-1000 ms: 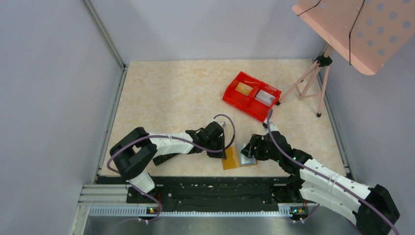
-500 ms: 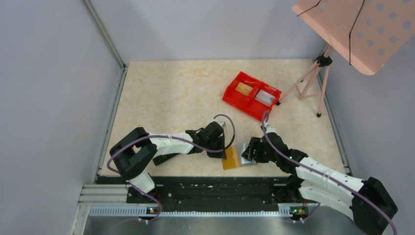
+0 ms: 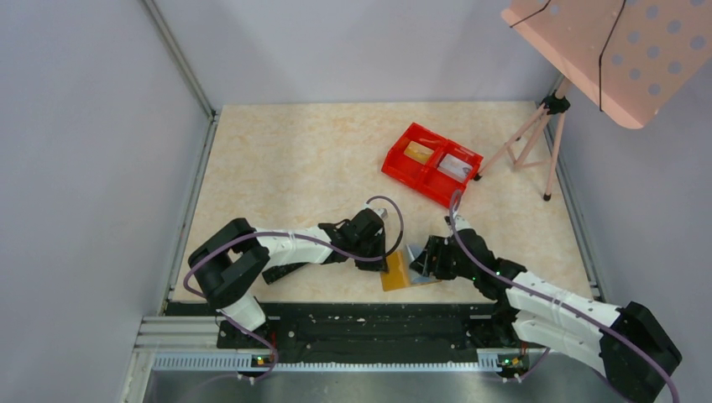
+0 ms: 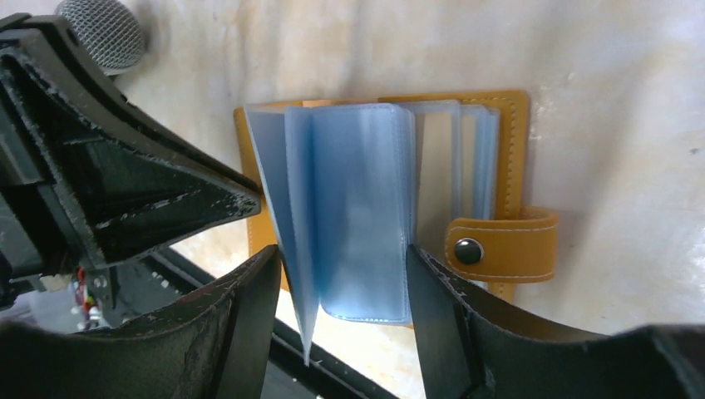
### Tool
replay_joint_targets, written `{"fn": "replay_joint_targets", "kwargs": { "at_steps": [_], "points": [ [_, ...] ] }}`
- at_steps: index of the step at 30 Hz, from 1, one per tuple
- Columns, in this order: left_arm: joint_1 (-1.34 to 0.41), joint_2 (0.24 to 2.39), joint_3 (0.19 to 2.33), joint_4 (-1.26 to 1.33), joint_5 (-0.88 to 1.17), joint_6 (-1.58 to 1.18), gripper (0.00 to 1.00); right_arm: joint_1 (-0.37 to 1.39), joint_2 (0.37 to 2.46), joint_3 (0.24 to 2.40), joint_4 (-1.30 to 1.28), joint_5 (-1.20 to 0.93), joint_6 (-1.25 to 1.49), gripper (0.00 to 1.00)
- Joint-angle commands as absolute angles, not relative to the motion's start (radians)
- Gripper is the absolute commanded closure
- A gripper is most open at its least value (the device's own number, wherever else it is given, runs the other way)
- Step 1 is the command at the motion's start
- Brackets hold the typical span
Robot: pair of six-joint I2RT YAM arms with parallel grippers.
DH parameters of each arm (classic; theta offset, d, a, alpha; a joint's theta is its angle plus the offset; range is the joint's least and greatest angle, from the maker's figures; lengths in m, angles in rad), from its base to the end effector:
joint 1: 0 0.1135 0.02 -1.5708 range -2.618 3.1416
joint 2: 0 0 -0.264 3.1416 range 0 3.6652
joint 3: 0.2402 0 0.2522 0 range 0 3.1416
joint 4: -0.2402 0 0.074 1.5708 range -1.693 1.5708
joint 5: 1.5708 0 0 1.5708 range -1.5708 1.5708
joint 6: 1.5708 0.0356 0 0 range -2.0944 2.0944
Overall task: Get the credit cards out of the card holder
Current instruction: Open the card holder at the center of the board.
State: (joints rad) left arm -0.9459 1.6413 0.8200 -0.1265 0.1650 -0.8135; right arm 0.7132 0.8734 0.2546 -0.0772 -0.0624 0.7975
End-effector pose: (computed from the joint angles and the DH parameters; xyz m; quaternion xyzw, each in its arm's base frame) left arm 0.1784 -0.2573 0.1498 0.0880 0.9449 -0.2854 0.1342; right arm 0.1262 0.1121 0.1524 0.0250 0.9052 0.3108 0.2889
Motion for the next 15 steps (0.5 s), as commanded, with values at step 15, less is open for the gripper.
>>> {"fn": "replay_joint_targets", "kwargs": {
  "at_steps": [15],
  "points": [
    [-0.942,1.637,0.839,-0.12,0.151,-0.813,0.85,0.718,0.876,0.179,0.267,-0.227,0.954,0.46]
  ]
}}
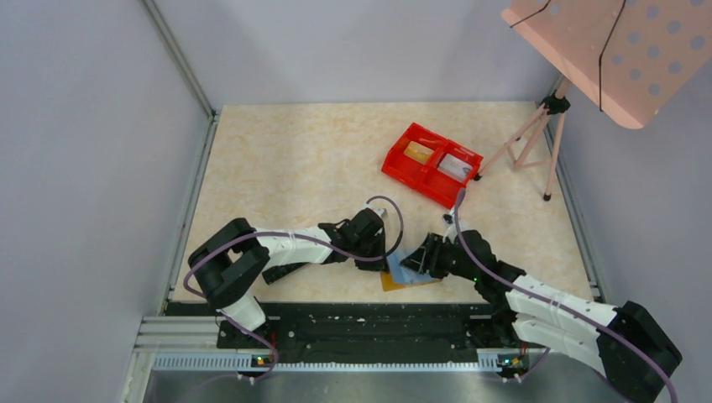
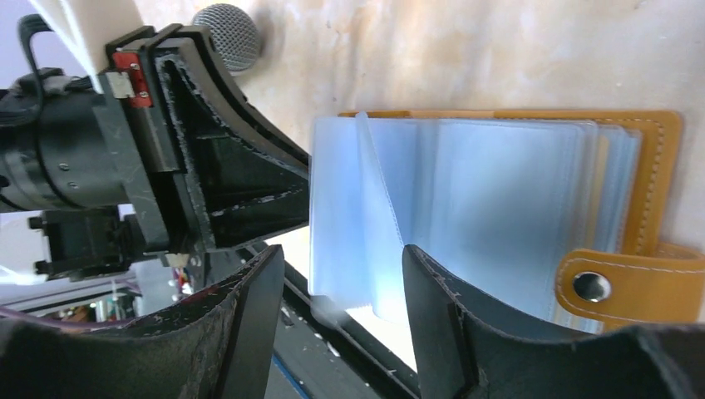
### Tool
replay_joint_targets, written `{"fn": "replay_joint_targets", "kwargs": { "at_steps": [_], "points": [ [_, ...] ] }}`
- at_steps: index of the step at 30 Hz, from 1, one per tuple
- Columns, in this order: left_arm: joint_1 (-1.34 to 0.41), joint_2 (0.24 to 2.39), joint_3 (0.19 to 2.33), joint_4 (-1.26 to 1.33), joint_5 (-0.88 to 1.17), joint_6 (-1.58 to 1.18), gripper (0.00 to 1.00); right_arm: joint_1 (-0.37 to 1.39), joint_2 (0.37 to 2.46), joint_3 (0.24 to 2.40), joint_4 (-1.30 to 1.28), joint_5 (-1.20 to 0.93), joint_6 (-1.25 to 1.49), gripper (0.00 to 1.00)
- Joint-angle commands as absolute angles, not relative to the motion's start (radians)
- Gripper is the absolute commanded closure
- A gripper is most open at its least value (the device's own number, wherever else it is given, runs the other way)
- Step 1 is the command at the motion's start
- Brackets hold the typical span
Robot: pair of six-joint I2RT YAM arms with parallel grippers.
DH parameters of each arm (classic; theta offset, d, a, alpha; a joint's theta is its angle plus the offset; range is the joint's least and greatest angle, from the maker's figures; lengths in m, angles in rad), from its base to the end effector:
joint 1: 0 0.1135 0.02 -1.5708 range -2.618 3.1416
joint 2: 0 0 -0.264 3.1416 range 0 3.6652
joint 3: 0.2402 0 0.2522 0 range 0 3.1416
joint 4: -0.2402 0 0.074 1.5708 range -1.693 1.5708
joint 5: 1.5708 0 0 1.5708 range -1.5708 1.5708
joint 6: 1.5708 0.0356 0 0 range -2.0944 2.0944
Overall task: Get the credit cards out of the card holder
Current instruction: Open the card holder at the center of the board.
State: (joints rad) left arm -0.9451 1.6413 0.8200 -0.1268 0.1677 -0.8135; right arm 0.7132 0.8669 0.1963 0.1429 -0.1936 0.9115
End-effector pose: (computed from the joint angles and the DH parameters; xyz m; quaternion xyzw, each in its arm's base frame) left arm 0.1785 -0.2572 0.1498 0.0880 0.9448 -0.2860 0.1333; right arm 0.1259 0.1180 0.1547 0.0375 0.8635 0.4176 0.2802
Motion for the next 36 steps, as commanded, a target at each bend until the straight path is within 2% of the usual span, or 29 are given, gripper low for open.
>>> {"fn": "replay_joint_targets", "kwargs": {
  "at_steps": [1,8,13,19,23,29,36],
  "points": [
    [-0.942,1.631,0.842,-0.13,0.143,-0.809,0.85,0.716,0.884,0.176,0.281,-0.232,0.96,0.46],
    [-0.922,1.586,0.864,-0.16,0.141,-0.807,0.84,0.719,0.909,0.186,0.303,-0.241,0.965,0.47],
    [-0.886,1.523,0.888,-0.222,0.121,-0.817,0.8,0.727,0.909,0.191,0.295,-0.227,0.957,0.48],
    [-0.848,1.432,0.889,-0.23,0.124,-0.844,0.75,0.744,0.95,0.182,0.351,-0.236,0.958,0.62],
    [-0.849,1.445,0.914,-0.205,0.177,-0.841,0.75,0.765,1.014,0.198,0.394,-0.241,0.952,0.7],
    [-0.848,1.506,0.937,-0.139,0.245,-0.833,0.75,0.803,1.094,0.213,0.432,-0.229,0.95,0.72],
    [-0.85,1.589,0.933,-0.034,0.374,-0.798,0.76,0.811,1.068,0.202,0.408,-0.198,0.938,0.71]
  ]
}}
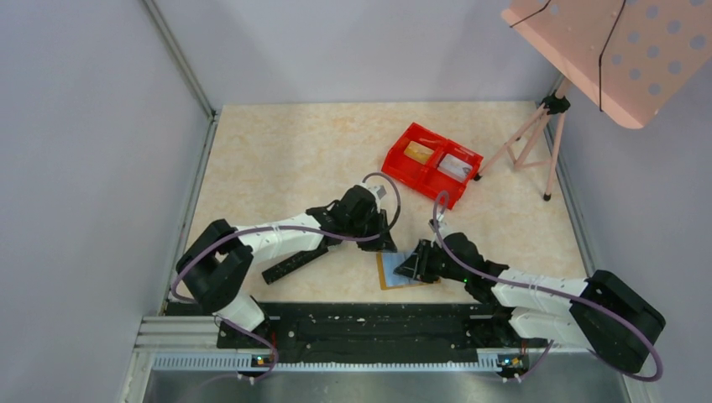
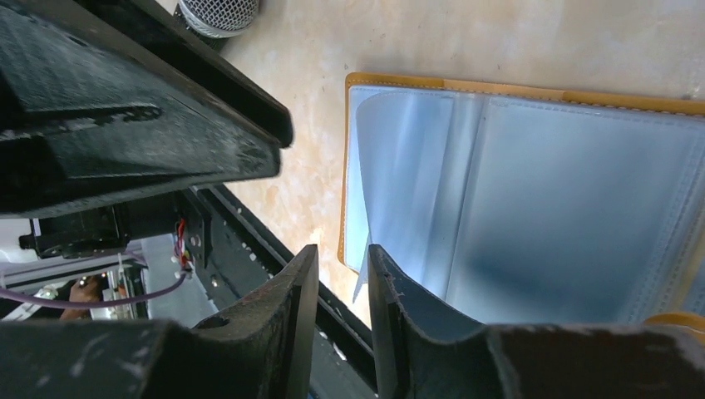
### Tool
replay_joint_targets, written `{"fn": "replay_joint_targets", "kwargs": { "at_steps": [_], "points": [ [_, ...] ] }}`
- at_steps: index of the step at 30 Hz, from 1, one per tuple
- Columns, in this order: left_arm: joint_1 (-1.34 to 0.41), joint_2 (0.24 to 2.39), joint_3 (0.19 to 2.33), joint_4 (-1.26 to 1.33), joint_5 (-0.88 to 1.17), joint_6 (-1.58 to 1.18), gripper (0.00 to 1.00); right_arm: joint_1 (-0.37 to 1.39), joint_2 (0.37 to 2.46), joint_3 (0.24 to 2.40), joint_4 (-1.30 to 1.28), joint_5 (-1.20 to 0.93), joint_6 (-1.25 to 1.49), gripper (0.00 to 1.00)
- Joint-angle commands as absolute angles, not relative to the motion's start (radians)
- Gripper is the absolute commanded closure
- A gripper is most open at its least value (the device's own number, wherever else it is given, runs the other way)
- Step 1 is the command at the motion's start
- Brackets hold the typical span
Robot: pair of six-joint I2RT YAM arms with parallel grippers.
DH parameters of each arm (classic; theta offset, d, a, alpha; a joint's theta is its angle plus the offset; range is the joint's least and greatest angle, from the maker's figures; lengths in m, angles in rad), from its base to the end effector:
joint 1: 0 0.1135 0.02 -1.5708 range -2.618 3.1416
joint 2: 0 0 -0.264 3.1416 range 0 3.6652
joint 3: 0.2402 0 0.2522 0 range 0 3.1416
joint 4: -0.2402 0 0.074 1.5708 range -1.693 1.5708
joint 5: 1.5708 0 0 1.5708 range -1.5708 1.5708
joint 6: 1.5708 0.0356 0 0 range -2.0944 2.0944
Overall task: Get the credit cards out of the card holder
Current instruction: Open the card holder at the center of the board.
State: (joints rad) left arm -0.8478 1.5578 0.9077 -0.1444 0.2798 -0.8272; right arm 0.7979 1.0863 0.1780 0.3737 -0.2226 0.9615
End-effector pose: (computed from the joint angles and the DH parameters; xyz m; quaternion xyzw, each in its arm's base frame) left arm 0.2068 -0.2492 0.1998 0.0622 0.9160 -0.3648 0.1549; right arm 0.1260 0.1405 0.1355 0.0157 0.8650 0.4407 0.2393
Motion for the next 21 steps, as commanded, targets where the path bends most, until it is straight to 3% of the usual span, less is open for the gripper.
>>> {"fn": "replay_joint_targets", "kwargs": {
  "at_steps": [1,7,21],
  "points": [
    [-0.85,1.596,0.933,-0.023,0.383,-0.796,0.76,0.81,1.071,0.2,0.423,-0.204,0.932,0.7],
    [-0.85,1.612,0.946,-0.009,0.389,-0.795,0.76,0.818,1.124,0.193,0.524,-0.242,0.927,0.58],
    [-0.85,1.649,0.952,-0.05,0.35,-0.789,0.78,0.832,1.174,0.201,0.551,-0.252,0.926,0.55]
  ]
}}
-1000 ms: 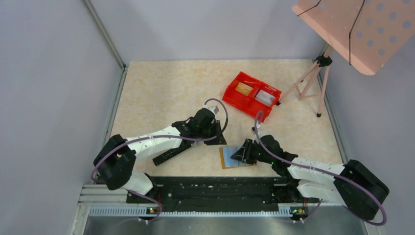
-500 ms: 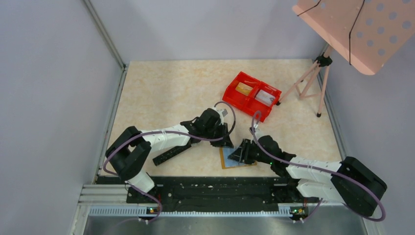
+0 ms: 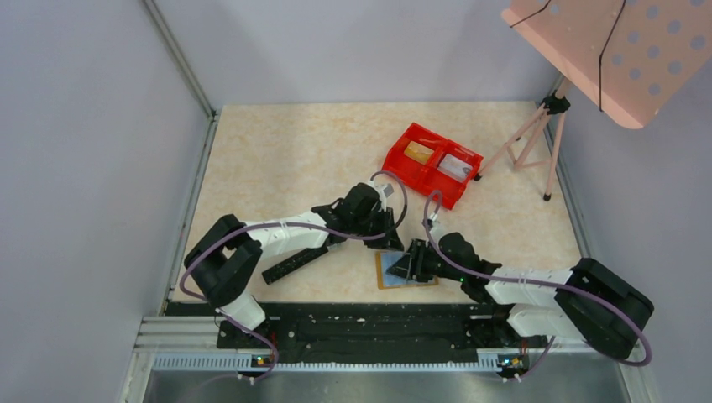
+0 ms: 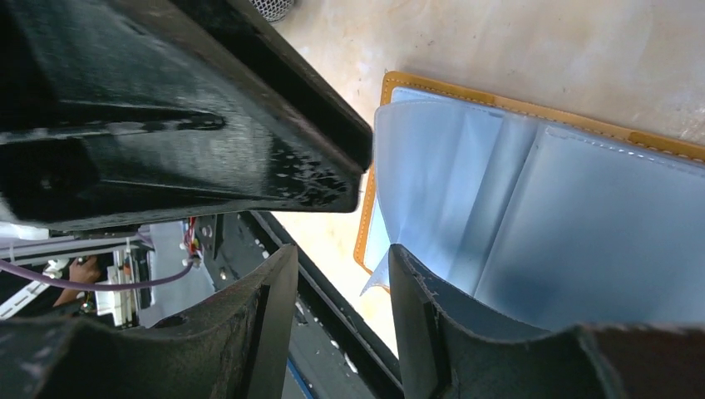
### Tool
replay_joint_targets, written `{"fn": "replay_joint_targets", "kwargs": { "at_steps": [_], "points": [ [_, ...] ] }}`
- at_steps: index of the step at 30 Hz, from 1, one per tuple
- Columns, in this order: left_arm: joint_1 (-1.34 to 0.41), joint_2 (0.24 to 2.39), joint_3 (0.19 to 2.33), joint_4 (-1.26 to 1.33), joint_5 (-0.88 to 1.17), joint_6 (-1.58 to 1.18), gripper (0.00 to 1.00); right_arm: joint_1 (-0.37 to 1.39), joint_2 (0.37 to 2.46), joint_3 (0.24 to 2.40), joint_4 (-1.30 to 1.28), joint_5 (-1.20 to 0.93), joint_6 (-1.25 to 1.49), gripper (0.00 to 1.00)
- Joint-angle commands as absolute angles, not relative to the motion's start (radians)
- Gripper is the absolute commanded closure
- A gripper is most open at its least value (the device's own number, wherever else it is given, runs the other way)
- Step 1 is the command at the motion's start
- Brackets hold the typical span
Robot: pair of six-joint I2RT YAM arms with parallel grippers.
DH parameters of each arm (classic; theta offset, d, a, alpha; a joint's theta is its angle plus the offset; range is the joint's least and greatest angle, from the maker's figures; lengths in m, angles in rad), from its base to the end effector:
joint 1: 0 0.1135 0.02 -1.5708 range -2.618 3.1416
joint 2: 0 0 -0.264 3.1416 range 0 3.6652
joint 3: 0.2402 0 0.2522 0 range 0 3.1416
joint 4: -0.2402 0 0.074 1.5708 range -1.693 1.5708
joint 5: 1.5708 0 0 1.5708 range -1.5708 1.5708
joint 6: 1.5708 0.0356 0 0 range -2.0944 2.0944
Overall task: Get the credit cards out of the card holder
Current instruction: Open the card holder at the center of the board, then remove the credit card from the card holder.
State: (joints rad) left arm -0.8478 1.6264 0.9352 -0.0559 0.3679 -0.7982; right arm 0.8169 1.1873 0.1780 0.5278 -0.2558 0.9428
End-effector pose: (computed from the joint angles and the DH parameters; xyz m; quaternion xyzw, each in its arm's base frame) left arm 0.2156 -0.2637 0.1943 0.0955 0.8988 -0.4025 0.1447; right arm 0.1293 0.1509 0.1327 -0.0126 0.8508 0.4655 0.2434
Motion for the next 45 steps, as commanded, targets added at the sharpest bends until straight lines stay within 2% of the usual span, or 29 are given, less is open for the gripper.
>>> {"fn": "replay_joint_targets", "kwargs": {
  "at_steps": [1,14,21,26,45],
  "points": [
    [-0.85,1.649,0.935,-0.047,0.346,-0.794,0.78,0.832,1.16,0.203,0.528,-0.245,0.924,0.55],
    [-0.85,1.636,0.863,-0.109,0.253,-0.735,0.78,0.831,0.947,0.24,0.243,-0.155,0.894,0.55],
    [-0.85,1.634,0.818,-0.084,0.257,-0.748,0.79,0.814,0.868,0.277,0.008,-0.006,0.853,0.55],
    [-0.853,1.637,0.795,-0.062,0.267,-0.757,0.79,0.796,0.831,0.303,-0.137,0.077,0.828,0.49],
    [-0.856,1.639,0.784,-0.046,0.27,-0.772,0.79,0.781,0.848,0.311,-0.209,0.132,0.805,0.46]
  ]
}}
